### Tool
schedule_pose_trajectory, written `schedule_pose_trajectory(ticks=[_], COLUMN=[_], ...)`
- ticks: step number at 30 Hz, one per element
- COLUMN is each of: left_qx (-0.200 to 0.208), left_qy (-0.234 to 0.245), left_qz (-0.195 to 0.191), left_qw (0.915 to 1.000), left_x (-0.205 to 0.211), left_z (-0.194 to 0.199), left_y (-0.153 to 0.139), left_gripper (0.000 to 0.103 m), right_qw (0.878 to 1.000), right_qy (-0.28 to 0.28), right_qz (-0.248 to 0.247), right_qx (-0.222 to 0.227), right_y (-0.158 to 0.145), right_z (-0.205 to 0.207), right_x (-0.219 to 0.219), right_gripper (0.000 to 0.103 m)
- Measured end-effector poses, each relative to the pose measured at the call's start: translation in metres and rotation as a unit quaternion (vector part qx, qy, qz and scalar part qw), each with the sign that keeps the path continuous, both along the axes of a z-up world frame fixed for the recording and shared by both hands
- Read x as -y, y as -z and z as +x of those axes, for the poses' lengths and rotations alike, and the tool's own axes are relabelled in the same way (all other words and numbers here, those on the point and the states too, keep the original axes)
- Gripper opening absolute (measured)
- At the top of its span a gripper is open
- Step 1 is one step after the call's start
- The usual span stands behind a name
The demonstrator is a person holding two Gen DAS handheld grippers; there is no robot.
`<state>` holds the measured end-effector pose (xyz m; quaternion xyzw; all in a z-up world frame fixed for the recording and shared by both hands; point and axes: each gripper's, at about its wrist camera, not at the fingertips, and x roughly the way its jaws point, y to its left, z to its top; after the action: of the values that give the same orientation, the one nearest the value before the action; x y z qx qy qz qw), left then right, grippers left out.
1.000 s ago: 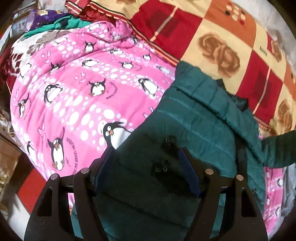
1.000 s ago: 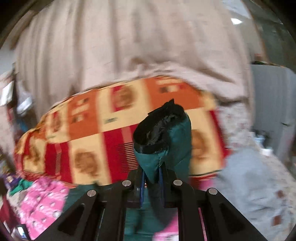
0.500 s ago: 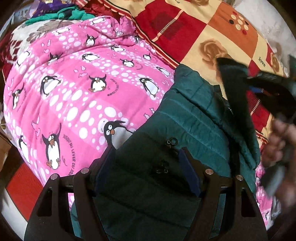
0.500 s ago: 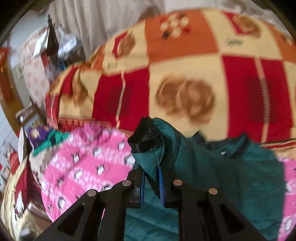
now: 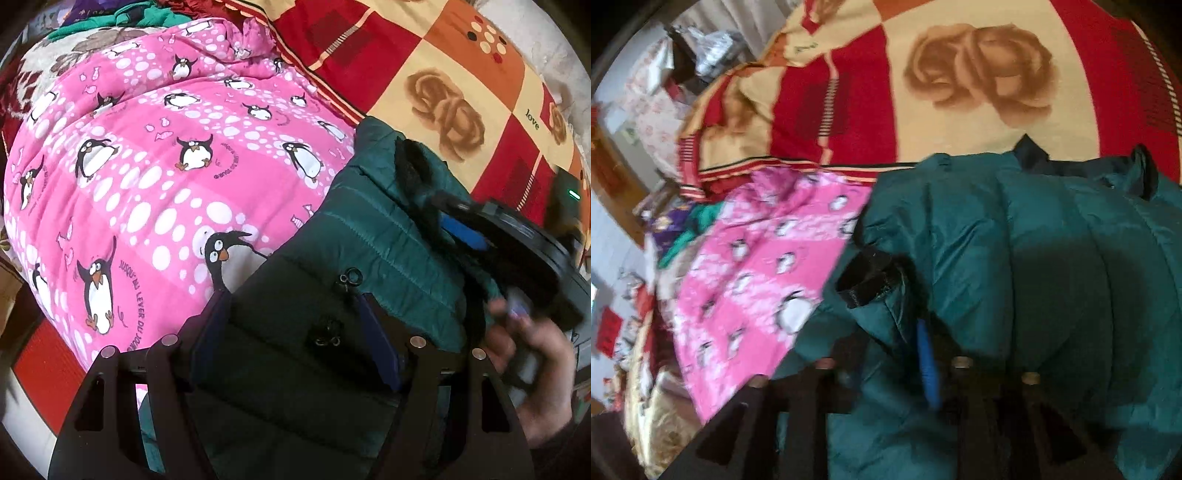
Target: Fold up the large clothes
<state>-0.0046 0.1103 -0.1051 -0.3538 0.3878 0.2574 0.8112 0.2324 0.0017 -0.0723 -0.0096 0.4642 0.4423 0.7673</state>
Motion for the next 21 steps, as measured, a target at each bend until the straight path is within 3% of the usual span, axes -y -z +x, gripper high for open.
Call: schedule_pose_trajectory(ticks=[5, 8, 11, 13, 15, 19, 21], left_qx=[-0.005, 0.030, 0.048, 0.072, 0.087, 0.082, 0.059], left_qy=[0.023, 0.067, 0.123, 0.139, 0.149, 0.192, 0.193], left_qz=[0.013, 0.048, 0.088, 0.101, 0.117, 0.153, 0.133], left_qw=[0.9996, 0.9961, 0.9874, 0.9826, 0.9781, 0.9659, 0.9703], left_x=[0.007, 0.015, 0.020, 0.017, 0.013, 0.012, 0.007], left_z=[0.008, 0.025, 0.067, 0.098, 0.133, 0.210, 0.234], left_y=[-0.006, -0.029, -0.059, -0.079, -0.094, -0.098, -0.076], left_gripper=[0.072, 0.072, 0.072, 0.072, 0.072, 0.072, 0.072], right_qw=[0.999, 0.998, 0.990, 0.979, 0.973, 0.970, 0.971], right_qy=[-0.028, -0.006, 0.067, 0.146, 0.190, 0.207, 0.205], right_qz=[0.012, -0.007, -0.042, -0.072, -0.075, -0.054, -0.045], right_qx=[0.013, 0.064, 0.115, 0.121, 0.110, 0.116, 0.114], right_y=[-0.027, -0.043, -0.052, -0.053, -0.054, -0.060, -0.060], right_z=[-0.022, -0.025, -0.007, 0.018, 0.037, 0.065, 0.076], right_x=[0.055, 0.117, 0.185, 0.230, 0.256, 0.262, 0.249], right_gripper=[0.048, 0.048, 0.048, 0.047, 0.042, 0.039, 0.039])
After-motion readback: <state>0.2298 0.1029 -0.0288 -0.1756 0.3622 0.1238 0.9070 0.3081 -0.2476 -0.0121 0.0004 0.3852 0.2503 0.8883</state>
